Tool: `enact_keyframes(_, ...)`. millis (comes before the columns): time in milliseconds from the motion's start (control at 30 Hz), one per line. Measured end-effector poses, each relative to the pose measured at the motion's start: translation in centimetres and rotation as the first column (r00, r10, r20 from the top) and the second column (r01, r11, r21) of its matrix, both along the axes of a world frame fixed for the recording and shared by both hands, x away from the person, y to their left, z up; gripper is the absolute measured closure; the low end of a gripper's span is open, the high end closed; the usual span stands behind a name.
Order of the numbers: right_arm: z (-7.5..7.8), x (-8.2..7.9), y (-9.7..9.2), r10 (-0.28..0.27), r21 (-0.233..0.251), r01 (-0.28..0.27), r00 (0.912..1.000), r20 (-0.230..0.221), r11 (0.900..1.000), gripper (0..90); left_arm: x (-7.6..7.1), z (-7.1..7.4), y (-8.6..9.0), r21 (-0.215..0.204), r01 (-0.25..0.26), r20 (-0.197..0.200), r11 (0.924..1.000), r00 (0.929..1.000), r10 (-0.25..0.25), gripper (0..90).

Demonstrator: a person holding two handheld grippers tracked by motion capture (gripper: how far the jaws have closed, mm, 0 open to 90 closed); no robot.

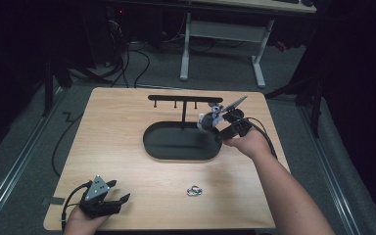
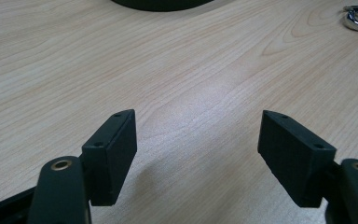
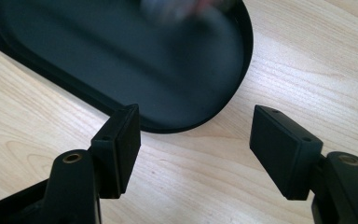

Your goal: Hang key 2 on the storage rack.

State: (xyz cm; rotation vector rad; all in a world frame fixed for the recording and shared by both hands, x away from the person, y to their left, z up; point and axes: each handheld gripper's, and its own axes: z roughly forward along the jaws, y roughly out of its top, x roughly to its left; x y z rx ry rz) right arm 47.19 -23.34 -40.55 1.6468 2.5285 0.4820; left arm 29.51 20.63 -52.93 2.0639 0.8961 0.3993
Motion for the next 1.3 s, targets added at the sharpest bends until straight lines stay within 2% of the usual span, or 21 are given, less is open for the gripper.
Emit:
enact_keyframes(200, 0.1, -1.4, -0.3, 0.002, 0.015, -0.002, 1.0000, 0.010, 0.9999, 36.3, -0.1, 0.1, -0.2, 0.002, 0.006, 0.004, 1.0000, 1.0000, -0.006, 28.8)
enact_keyframes(367, -0.2, -3.2, -0.5, 0.019, 0.035, -0.021, 0.9990, 0.041, 0.9992, 38.8, -0.2, 0.2, -0.4, 0.006, 0.014, 0.000, 0.9999, 0.9999, -0.014, 29.1)
enact_keyframes(467, -0.6, -4.5, -0.6, 0.026, 0.059, -0.030, 0.9975, 0.065, 0.9978, 41.3, -0.2, 0.1, -0.6, 0.008, 0.017, 0.002, 0.9998, 0.9999, -0.017, 29.4)
enact_keyframes(567, -1.2, -5.8, -0.9, 0.032, 0.063, -0.039, 0.9938, 0.107, 0.9973, 43.5, -0.3, 0.0, -0.7, 0.008, 0.022, -0.004, 0.9997, 0.9998, -0.022, 30.0)
enact_keyframes(633, -1.7, -6.8, -1.3, 0.029, 0.081, -0.041, 0.9898, 0.139, 0.9958, 45.9, -0.4, 0.0, -0.9, 0.008, 0.023, 0.002, 0.9997, 0.9997, -0.023, 31.4)
enact_keyframes(667, -1.9, -7.3, -1.5, 0.032, 0.096, -0.048, 0.9868, 0.159, 0.9942, 47.0, -0.4, 0.1, -0.9, 0.007, 0.024, 0.003, 0.9997, 0.9997, -0.024, 31.7)
enact_keyframes(733, -2.5, -8.2, -1.8, 0.031, 0.086, -0.049, 0.9792, 0.201, 0.9951, 48.2, -0.5, 0.1, -1.1, 0.004, 0.021, 0.005, 0.9998, 0.9998, -0.021, 32.1)
enact_keyframes(833, -3.9, -10.3, -2.4, 0.013, 0.104, -0.043, 0.9620, 0.273, 0.9936, 48.6, -0.7, 0.1, -1.3, 0.004, 0.027, 0.005, 0.9996, 0.9996, -0.028, 33.6)
enact_keyframes(867, -4.2, -10.8, -2.5, 0.009, 0.113, -0.043, 0.9593, 0.282, 0.9927, 49.1, -0.8, 0.1, -1.4, 0.013, 0.029, 0.012, 0.9995, 0.9995, -0.029, 34.7)
enact_keyframes(933, -5.5, -12.5, -2.9, 0.009, 0.154, -0.060, 0.9495, 0.314, 0.9862, 50.1, -0.9, 0.1, -1.7, 0.016, 0.030, 0.015, 0.9994, 0.9994, -0.031, 34.8)
enact_keyframes(967, -6.1, -13.2, -3.0, 0.001, 0.168, -0.061, 0.9409, 0.339, 0.9839, 50.5, -0.9, 0.1, -1.7, 0.017, 0.030, 0.017, 0.9994, 0.9994, -0.030, 34.8)
enact_keyframes(1100, -8.0, -15.5, -3.6, -0.037, 0.228, -0.055, 0.9236, 0.382, 0.9720, 51.9, -0.9, 0.0, -2.2, 0.023, 0.019, 0.005, 0.9996, 0.9998, -0.019, 34.8)
enact_keyframes(1167, -8.7, -16.4, -4.0, -0.059, 0.251, -0.045, 0.9177, 0.393, 0.9669, 53.2, -0.8, -0.1, -2.5, 0.033, 0.012, -0.009, 0.9994, 0.9999, -0.012, 33.9)
enact_keyframes(1233, -9.3, -17.5, -4.4, -0.079, 0.266, -0.038, 0.9047, 0.419, 0.9633, 53.4, -0.7, 0.0, -2.9, 0.025, 0.006, -0.024, 0.9997, 0.9997, -0.005, 33.8)
enact_keyframes(1267, -9.6, -18.2, -4.7, -0.081, 0.264, -0.044, 0.8925, 0.444, 0.9636, 53.5, -0.8, 0.1, -3.2, 0.023, 0.007, -0.027, 0.9997, 0.9996, -0.006, 34.3)
enact_keyframes(1300, -9.6, -18.7, -5.0, -0.081, 0.268, -0.047, 0.8904, 0.448, 0.9622, 53.4, -0.8, 0.2, -3.6, 0.015, 0.010, -0.031, 0.9998, 0.9995, -0.010, 36.0)
